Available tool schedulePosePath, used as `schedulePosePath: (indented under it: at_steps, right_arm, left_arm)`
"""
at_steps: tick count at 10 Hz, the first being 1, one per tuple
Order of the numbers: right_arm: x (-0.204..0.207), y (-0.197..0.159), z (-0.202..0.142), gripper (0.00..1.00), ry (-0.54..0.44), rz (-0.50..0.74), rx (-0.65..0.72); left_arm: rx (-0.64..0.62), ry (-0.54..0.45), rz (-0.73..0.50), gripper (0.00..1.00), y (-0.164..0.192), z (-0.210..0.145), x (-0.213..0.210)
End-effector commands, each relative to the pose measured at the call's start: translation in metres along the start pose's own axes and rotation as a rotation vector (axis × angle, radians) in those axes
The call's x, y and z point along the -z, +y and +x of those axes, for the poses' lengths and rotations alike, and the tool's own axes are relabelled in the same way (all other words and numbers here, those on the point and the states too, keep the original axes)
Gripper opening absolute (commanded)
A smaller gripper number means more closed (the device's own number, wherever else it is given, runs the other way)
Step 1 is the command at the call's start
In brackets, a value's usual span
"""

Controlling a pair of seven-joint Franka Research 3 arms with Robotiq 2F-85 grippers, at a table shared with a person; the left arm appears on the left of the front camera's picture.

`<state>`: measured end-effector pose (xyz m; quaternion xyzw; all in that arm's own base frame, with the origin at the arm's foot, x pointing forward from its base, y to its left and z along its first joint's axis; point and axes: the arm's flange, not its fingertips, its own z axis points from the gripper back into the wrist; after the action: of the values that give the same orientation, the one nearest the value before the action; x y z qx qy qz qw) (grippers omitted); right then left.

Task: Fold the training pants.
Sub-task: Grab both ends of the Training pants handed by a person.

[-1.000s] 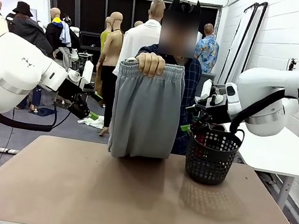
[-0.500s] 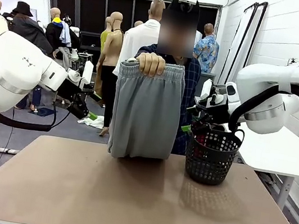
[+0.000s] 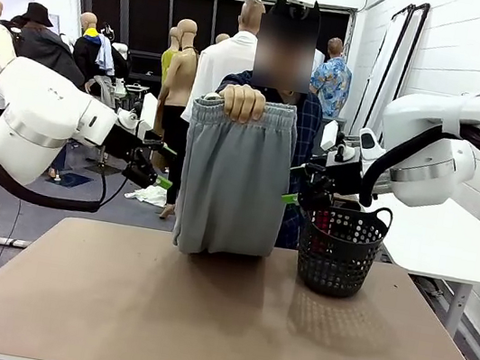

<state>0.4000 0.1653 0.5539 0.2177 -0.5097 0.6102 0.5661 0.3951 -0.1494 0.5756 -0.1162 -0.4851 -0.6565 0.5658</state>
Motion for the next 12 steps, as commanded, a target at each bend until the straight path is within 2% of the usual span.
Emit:
schedulePosePath:
  at_steps: [1, 4, 9, 12]
  right_arm:
    - [0.004, -0.004, -0.008, 1.0, -0.044, 0.0, -0.018]
    - [0.004, 0.0, -0.007, 1.0, -0.081, 0.023, -0.017]
    - [0.004, 0.003, -0.004, 1.0, -0.171, 0.061, -0.021]
    - [0.002, 0.003, 0.001, 1.0, -0.222, 0.072, -0.031]
  left_arm:
    - [0.019, -0.046, 0.012, 1.0, 0.007, -0.008, 0.009]
    - [0.022, -0.103, -0.011, 1.0, 0.009, -0.006, 0.018]
    - [0.013, -0.17, 0.016, 1.0, 0.015, 0.0, 0.029]
    - [-0.027, -0.235, -0.045, 1.0, 0.015, 0.011, 0.034]
